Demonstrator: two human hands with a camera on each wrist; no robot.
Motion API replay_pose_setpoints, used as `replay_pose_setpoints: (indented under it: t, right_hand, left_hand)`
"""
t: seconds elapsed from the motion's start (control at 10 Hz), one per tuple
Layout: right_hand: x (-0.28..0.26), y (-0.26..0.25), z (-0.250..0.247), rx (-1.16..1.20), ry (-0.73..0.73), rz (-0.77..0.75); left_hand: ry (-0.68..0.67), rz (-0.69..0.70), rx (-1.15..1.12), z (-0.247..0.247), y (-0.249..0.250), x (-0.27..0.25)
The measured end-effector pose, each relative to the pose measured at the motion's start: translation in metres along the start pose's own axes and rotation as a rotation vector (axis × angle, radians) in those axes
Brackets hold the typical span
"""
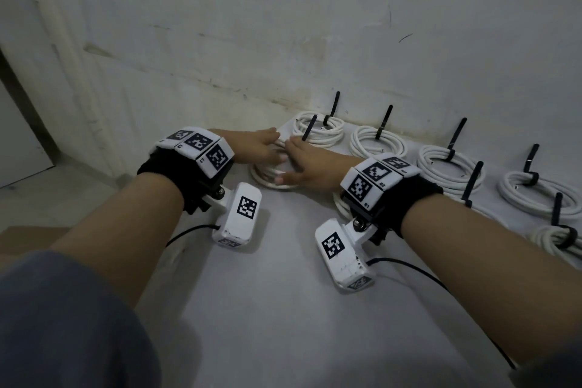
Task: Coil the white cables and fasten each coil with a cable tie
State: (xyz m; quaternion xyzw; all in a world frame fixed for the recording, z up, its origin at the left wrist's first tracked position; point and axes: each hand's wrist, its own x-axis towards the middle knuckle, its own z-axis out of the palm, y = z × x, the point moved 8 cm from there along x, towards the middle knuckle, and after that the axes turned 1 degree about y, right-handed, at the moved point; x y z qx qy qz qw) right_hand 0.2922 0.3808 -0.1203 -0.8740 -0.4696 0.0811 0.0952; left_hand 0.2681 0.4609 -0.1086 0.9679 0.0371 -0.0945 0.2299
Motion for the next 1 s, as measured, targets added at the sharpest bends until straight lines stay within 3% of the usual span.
replay_pose_setpoints:
  t: [0.1, 0.2, 0.4, 0.6, 0.9, 1.0]
  right_hand:
    - [-0.003, 0.001, -0.004, -0.03, -0.021, -0.002]
    - [-0.005, 0.001, -0.007, -0.063, -0.025, -0.015]
    - [-0.002, 0.0, -0.009, -0.065, 0.03, -0.028]
    - [-0.005, -0.007, -0.021, 0.051, 0.112, -0.037]
    - [-0.028, -0.014, -0.038, 0.16, 0.25, 0.067]
    - [-0.049, -0.008, -0.049, 0.216, 0.376, 0.125]
  left_hand:
    - [-0.079, 0.028, -0.001, 0.002, -0.013, 0.0]
    - [-0.071, 0.015, -0.014, 0.0, -0.022, 0.0]
    - [0.012, -0.005, 0.033, -0.003, -0.021, 0.003]
    - [0.071, -0.007, -0.146, -0.005, -0.013, 0.0]
    - [0.288, 0.002, -0.183, -0.016, -0.003, -0.012]
    - [0.404, 0.033, -0.085, -0.024, -0.001, -0.025]
